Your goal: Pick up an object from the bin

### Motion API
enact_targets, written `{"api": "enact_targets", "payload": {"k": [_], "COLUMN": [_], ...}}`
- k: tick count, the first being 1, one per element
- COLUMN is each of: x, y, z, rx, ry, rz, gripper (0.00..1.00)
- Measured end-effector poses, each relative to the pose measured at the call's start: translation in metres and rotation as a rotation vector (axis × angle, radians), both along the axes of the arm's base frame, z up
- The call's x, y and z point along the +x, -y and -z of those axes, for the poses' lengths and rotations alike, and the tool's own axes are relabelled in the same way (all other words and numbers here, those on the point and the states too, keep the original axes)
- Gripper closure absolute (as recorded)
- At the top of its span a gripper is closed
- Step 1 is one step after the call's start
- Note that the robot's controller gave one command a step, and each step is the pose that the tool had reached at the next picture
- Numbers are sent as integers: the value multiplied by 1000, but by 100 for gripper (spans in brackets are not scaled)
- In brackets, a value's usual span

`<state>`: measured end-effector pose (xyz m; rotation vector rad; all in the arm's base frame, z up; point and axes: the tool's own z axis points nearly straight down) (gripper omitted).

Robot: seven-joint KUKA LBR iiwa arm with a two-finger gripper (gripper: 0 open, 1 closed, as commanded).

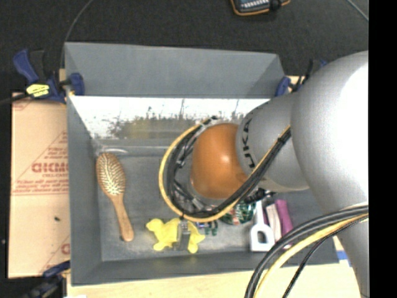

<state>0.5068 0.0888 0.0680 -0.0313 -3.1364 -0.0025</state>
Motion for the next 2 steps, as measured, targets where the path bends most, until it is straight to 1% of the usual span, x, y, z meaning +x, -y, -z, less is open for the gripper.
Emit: {"api": "enact_targets", "payload": {"k": [1,2], "x": [23,-9], "y": [124,21], "z": [-74,-31], "rx": [-1,4], "ry": [22,0], "rz": [-234,197], "gripper": [0,0]}}
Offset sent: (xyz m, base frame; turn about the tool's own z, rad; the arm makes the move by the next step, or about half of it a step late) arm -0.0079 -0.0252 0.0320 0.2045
